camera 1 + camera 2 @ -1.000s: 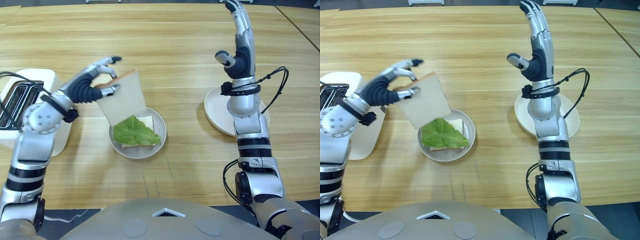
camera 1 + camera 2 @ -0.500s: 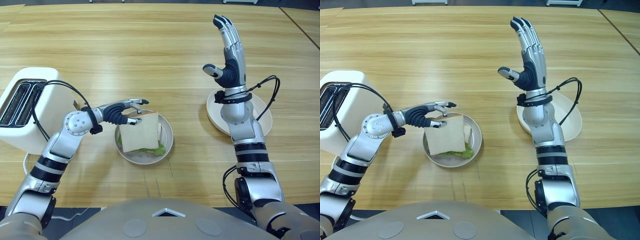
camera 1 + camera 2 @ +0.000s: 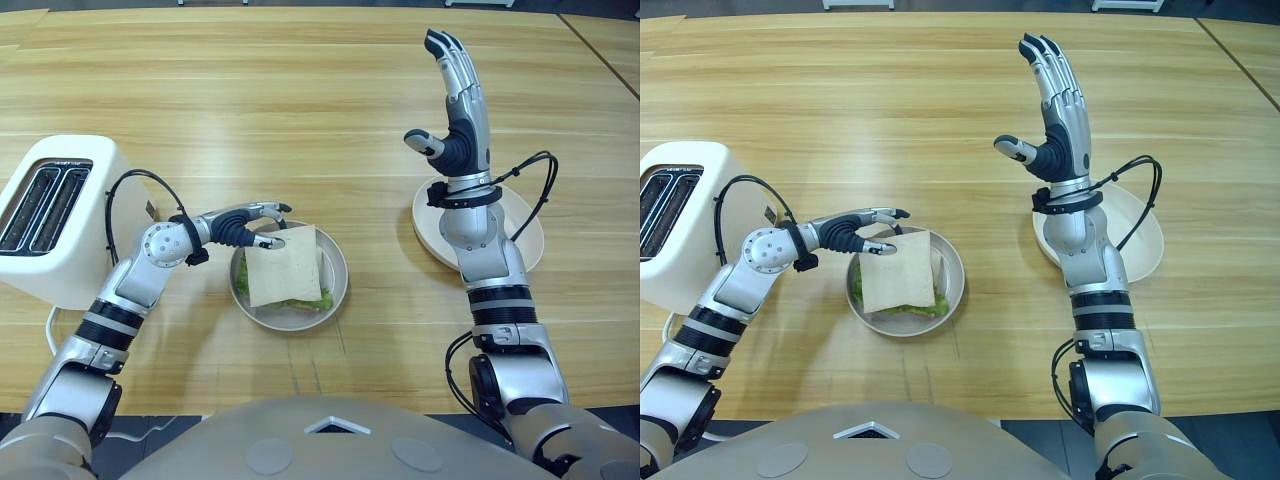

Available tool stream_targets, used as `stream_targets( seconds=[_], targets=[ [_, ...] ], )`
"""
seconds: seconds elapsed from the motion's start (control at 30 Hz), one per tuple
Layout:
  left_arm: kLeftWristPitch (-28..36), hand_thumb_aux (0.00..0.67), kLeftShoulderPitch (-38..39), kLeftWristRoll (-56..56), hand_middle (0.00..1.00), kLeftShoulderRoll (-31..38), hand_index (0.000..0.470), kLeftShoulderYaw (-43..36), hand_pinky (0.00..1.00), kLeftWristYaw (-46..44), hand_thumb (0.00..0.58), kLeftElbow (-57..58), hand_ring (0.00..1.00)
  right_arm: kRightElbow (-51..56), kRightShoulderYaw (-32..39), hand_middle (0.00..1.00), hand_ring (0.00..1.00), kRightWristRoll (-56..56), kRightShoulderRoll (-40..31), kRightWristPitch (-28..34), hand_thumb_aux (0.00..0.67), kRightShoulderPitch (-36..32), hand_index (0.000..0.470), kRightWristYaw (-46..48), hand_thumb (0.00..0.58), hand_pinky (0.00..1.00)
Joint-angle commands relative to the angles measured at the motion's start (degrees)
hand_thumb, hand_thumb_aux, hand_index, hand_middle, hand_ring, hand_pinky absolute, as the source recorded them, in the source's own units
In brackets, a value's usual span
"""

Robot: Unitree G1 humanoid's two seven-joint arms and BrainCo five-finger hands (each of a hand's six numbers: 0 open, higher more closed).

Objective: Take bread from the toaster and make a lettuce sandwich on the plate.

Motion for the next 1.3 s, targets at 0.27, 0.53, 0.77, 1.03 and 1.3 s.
stream_targets(
  seconds=[0.27, 0.53, 0.77, 1.03, 1.3],
  targets=[
    [0.30, 0.000, -2.02, -2.35, 0.00, -3.73, 0.000, 3.67, 0.00, 3.51, 0.000, -6.84, 0.00, 0.03, 0.60, 0.00, 0.00, -0.28, -0.30, 0.00, 0.000, 0.05, 0.000, 0.09, 0.000, 0.00],
    [10.47, 0.000, 5.85, -12.79, 0.00, -2.02, 0.000, 25.40, 0.00, 9.47, 0.000, -39.47, 0.00, -5.36, 2.89, 0.00, 0.00, 4.99, -1.96, -1.95, 0.173, 4.18, 0.122, 8.19, 0.261, 0.00],
    [5.03, 0.670, 42.63, -33.56, 1.00, 9.76, 0.470, 34.27, 1.00, -16.29, 0.580, -49.67, 1.00, -28.51, 15.34, 1.00, 1.00, 34.36, -19.61, 2.49, 0.670, 26.19, 0.470, 43.87, 0.580, 1.00],
    [-0.52, 0.670, 51.40, -35.41, 1.00, 15.59, 0.470, 29.81, 1.00, -31.95, 0.580, -38.21, 1.00, -37.97, 19.45, 1.00, 1.00, 46.06, -34.19, 9.59, 0.670, 36.63, 0.470, 69.45, 0.580, 1.00],
    [-0.13, 0.670, 38.78, -21.19, 1.00, 13.15, 0.470, 11.98, 1.00, -30.51, 0.580, -21.92, 1.00, -26.84, 28.83, 1.00, 1.00, 27.37, -25.73, 10.34, 0.670, 29.46, 0.470, 74.08, 0.580, 1.00]
  ],
)
